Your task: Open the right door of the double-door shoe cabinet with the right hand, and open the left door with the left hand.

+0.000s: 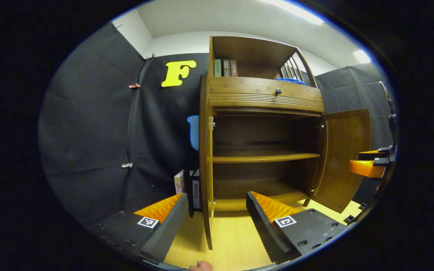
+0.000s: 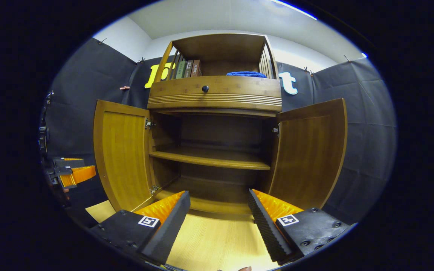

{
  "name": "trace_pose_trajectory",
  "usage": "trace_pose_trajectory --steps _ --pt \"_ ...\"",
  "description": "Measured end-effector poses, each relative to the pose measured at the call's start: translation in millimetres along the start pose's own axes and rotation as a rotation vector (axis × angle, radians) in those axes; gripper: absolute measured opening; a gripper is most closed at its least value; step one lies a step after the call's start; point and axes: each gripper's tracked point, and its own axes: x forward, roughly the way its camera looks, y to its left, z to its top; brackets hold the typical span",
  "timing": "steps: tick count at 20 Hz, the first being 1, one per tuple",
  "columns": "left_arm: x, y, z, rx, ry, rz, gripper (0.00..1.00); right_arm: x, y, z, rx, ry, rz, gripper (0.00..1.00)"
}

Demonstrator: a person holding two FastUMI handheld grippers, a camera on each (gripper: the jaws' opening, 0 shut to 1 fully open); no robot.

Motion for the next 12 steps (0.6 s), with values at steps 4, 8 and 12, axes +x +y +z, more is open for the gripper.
trace_pose_trajectory --steps 4,8,12 --pt "-2 -30 17 -0.01 -0.018 -0.035 0.96 -1 -1 16 -0.015 -0.034 0.003 0.98" --pt "-3 -58 31 -0.01 -0.032 -0.064 0.96 -4 -4 26 0.02 -0.048 0.005 0.98" --pt "-1 -82 35 0.016 -0.028 -0.089 0.96 -8 -9 30 0.032 -0.037 0.007 0.96"
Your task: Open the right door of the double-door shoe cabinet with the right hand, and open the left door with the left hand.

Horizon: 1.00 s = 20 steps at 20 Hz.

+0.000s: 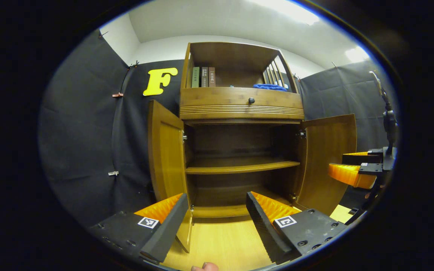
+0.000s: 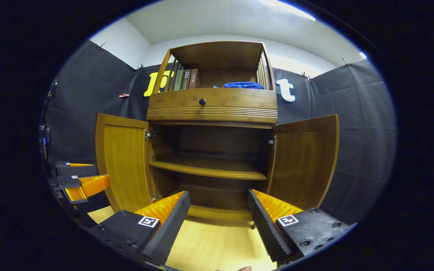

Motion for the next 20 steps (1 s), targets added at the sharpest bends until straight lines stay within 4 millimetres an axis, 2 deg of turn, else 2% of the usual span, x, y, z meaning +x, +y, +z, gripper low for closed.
trace_pose_trajectory --steps 3,8,10,12,14,15,17,20 --pt "3 -16 5 0.0 -0.004 -0.016 0.96 -1 -7 -4 -0.001 0.004 -0.009 0.98" --pt "4 -43 11 -0.004 -0.006 -0.032 0.96 -12 -26 2 0.008 0.009 -0.002 0.96" --pt "2 -58 18 -0.012 -0.023 -0.052 0.96 -15 -37 8 -0.004 -0.012 -0.018 0.98" --pt "0 -63 21 0.002 -0.03 -0.047 0.96 -15 -41 -3 0.008 0.001 -0.017 0.96" --pt "-2 -74 27 -0.006 -0.058 -0.061 0.95 -20 -43 -1 0.014 -0.01 -0.016 0.98" --pt "-2 -76 29 -0.011 -0.06 -0.059 0.95 -19 -47 -3 0.006 -0.004 -0.017 0.95" --pt "-3 -78 29 -0.014 -0.059 -0.057 0.95 -21 -50 -1 0.0 -0.009 -0.018 0.98" --pt "-1 -82 29 -0.002 -0.054 -0.064 0.95 -21 -57 4 0.008 -0.024 -0.035 0.96"
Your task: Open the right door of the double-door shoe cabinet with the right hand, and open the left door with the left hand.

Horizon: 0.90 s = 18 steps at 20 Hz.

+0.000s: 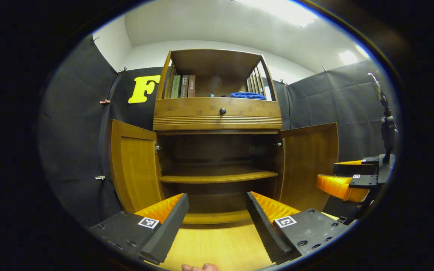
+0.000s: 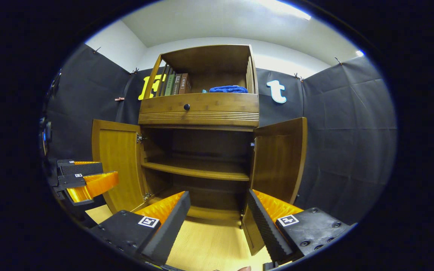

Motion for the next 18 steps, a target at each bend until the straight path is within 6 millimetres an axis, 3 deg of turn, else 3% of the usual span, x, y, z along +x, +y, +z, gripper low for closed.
trace_pose_trajectory --steps 18 --pt "8 12 -7 -0.002 0.014 -0.027 0.95 2 7 -2 0.0 -0.005 -0.039 0.96"
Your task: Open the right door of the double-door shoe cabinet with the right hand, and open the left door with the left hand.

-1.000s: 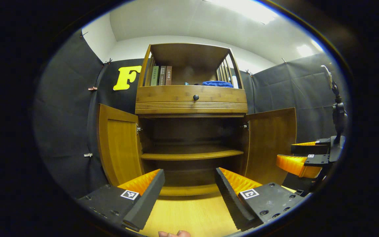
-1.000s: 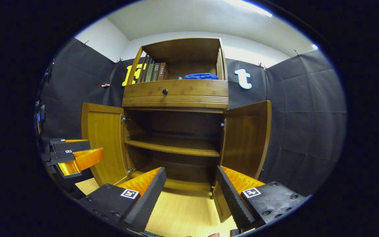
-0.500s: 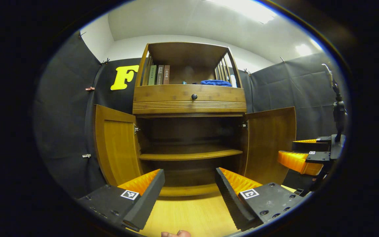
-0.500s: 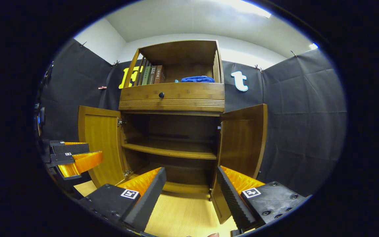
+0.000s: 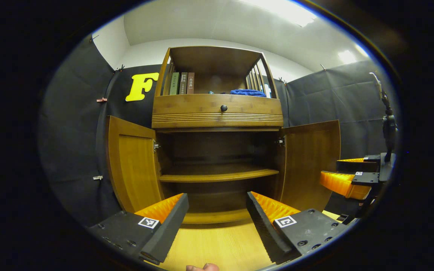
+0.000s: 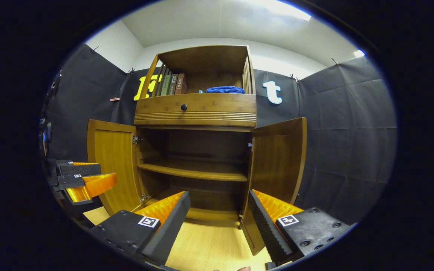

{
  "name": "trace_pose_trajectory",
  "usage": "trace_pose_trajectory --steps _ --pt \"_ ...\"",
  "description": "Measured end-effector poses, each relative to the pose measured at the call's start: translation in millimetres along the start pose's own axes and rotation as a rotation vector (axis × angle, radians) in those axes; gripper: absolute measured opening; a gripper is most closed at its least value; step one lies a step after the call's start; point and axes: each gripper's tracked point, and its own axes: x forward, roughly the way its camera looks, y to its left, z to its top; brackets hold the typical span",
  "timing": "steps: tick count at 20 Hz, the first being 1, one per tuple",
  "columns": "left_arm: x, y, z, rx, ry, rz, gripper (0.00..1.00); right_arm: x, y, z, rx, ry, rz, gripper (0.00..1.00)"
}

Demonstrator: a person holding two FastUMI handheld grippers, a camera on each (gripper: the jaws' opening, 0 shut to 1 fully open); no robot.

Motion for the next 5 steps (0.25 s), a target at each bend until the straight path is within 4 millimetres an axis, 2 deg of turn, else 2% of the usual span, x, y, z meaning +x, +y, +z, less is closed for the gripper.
trace_pose_trajectory --steps 1,5 --pt "-0.4 -1.0 -0.1 0.001 0.001 -0.002 0.95 -0.5 -0.5 -1.3 0.0 0.001 -0.002 0.98" --pt "0.6 -3.7 -0.9 0.01 0.005 0.0 0.96 -0.2 -2.0 -3.6 0.0 0.006 0.003 0.96"
